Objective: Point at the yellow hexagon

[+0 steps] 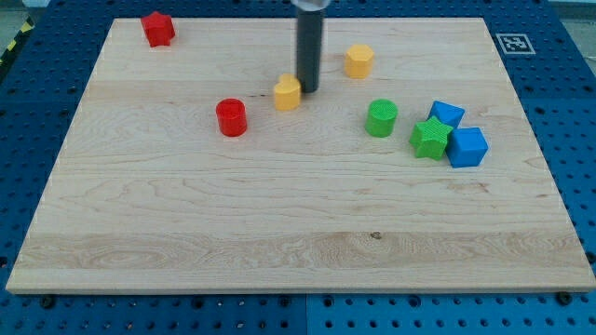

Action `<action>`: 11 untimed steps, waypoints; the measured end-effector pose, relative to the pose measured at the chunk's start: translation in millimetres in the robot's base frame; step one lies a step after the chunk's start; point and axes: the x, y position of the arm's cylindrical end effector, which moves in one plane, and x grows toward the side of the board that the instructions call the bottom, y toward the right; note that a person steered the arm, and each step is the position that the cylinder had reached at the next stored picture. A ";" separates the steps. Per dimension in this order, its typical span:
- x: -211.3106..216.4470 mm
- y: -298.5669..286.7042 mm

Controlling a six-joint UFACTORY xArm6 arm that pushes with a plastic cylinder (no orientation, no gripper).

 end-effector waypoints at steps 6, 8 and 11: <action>15.8 72.8; -11.0 169.2; -61.9 76.7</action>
